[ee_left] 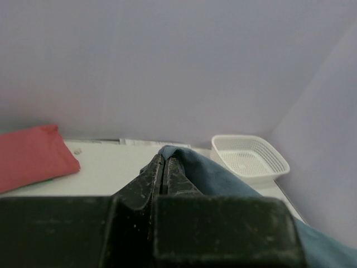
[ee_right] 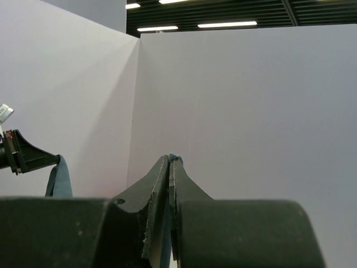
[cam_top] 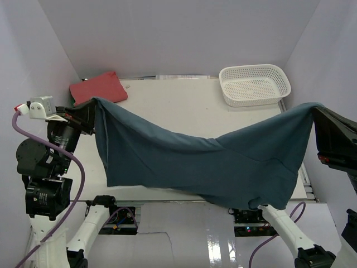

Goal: Fold and stack the t-shirts
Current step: Flatten out the tshirt

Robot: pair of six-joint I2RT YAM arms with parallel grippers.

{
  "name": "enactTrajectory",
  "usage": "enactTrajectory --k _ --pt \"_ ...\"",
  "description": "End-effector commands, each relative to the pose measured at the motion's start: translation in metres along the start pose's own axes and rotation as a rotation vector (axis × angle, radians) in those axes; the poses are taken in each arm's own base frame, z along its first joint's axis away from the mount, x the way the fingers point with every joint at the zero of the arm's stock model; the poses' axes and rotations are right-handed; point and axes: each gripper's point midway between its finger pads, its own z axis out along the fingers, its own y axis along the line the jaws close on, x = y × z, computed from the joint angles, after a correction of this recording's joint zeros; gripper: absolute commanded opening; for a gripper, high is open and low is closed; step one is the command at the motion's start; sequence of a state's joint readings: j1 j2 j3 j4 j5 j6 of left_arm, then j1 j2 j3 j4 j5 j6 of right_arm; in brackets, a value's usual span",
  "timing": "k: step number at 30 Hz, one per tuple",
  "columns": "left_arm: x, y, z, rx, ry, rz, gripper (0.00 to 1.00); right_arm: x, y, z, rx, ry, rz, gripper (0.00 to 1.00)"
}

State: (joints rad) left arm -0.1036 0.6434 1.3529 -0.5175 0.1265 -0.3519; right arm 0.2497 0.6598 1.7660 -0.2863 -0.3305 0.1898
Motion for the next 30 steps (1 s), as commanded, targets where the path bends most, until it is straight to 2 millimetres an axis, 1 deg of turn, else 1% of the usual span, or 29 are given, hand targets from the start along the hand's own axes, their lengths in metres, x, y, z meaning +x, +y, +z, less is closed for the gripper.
enactTrajectory --k 1,2,3,4,5,6,8,9,10,11,12,13,14,15,16,17,19,20,21,22,24,27,29,30 --pt "-0.057 0.024 -0.003 -0.182 -0.197 0.059 0.0 -0.002 -0.022 0.025 0.062 -0.029 -0.018 0.08" --pt "-0.062 0.027 0.001 -0.206 -0.206 0.064 0.0 0.009 -0.028 0.035 0.063 -0.005 -0.006 0.08" --pt "-0.072 0.033 0.0 -0.249 -0.235 0.059 0.0 0.013 -0.03 0.039 0.059 0.0 -0.002 0.08" --pt "-0.084 0.03 -0.003 -0.249 -0.265 0.053 0.0 0.016 -0.031 0.045 0.053 0.001 0.004 0.08" --pt "-0.088 0.029 -0.004 -0.251 -0.276 0.052 0.0 0.027 -0.035 0.053 0.048 0.024 0.012 0.08" --pt "-0.097 0.026 -0.008 -0.242 -0.3 0.035 0.0 0.03 -0.035 0.056 0.037 0.029 0.008 0.08" --pt "-0.103 0.021 -0.015 -0.222 -0.321 0.019 0.0 0.034 -0.036 0.058 0.029 0.032 0.002 0.08" --pt "-0.111 0.019 -0.029 -0.215 -0.357 0.004 0.0 0.032 -0.035 0.058 0.025 0.023 -0.003 0.08" --pt "-0.109 0.024 -0.036 -0.241 -0.371 -0.015 0.0 0.037 -0.035 0.057 0.022 0.025 -0.004 0.08" --pt "-0.113 0.025 -0.045 -0.244 -0.402 -0.034 0.0 0.028 -0.031 0.053 0.01 -0.005 -0.023 0.08" --pt "-0.121 0.024 -0.066 -0.239 -0.453 -0.047 0.0 0.025 -0.029 0.051 0.007 -0.013 -0.033 0.08" --pt "-0.122 0.029 -0.074 -0.26 -0.477 -0.058 0.0 0.022 -0.028 0.049 0.004 -0.023 -0.042 0.08" --pt "-0.121 0.03 -0.079 -0.263 -0.49 -0.075 0.0 0.014 -0.024 0.045 -0.002 -0.037 -0.051 0.08" --pt "-0.126 0.029 -0.092 -0.254 -0.521 -0.087 0.0 0.0 -0.02 0.042 -0.009 -0.059 -0.058 0.08" --pt "-0.127 0.028 -0.097 -0.245 -0.533 -0.094 0.0 0.004 -0.019 0.042 -0.012 -0.043 -0.05 0.08" --pt "-0.123 0.028 -0.097 -0.239 -0.53 -0.098 0.0 -0.005 -0.014 0.039 -0.026 -0.053 -0.054 0.08" --pt "-0.119 0.026 -0.102 -0.22 -0.526 -0.103 0.0 -0.015 -0.006 0.034 -0.051 -0.073 -0.047 0.08" --pt "-0.108 0.028 -0.097 -0.226 -0.49 -0.103 0.0 -0.013 -0.003 0.032 -0.061 -0.073 -0.039 0.08" --pt "-0.102 0.028 -0.097 -0.222 -0.476 -0.114 0.0 -0.017 0.001 0.031 -0.075 -0.091 -0.026 0.08" --pt "-0.098 0.029 -0.102 -0.218 -0.471 -0.119 0.0 -0.019 0.006 0.027 -0.092 -0.098 -0.021 0.08" --pt "-0.08 0.034 -0.101 -0.23 -0.428 -0.127 0.0 -0.013 0.008 0.026 -0.106 -0.091 0.002 0.08" --pt "-0.069 0.036 -0.108 -0.226 -0.413 -0.126 0.0 -0.014 0.013 0.024 -0.13 -0.088 0.006 0.08" --pt "-0.066 0.037 -0.11 -0.229 -0.407 -0.13 0.0 -0.017 0.016 0.025 -0.144 -0.094 0.006 0.08" --pt "-0.066 0.036 -0.112 -0.223 -0.408 -0.132 0.0 -0.022 0.018 0.024 -0.148 -0.103 -0.002 0.08"
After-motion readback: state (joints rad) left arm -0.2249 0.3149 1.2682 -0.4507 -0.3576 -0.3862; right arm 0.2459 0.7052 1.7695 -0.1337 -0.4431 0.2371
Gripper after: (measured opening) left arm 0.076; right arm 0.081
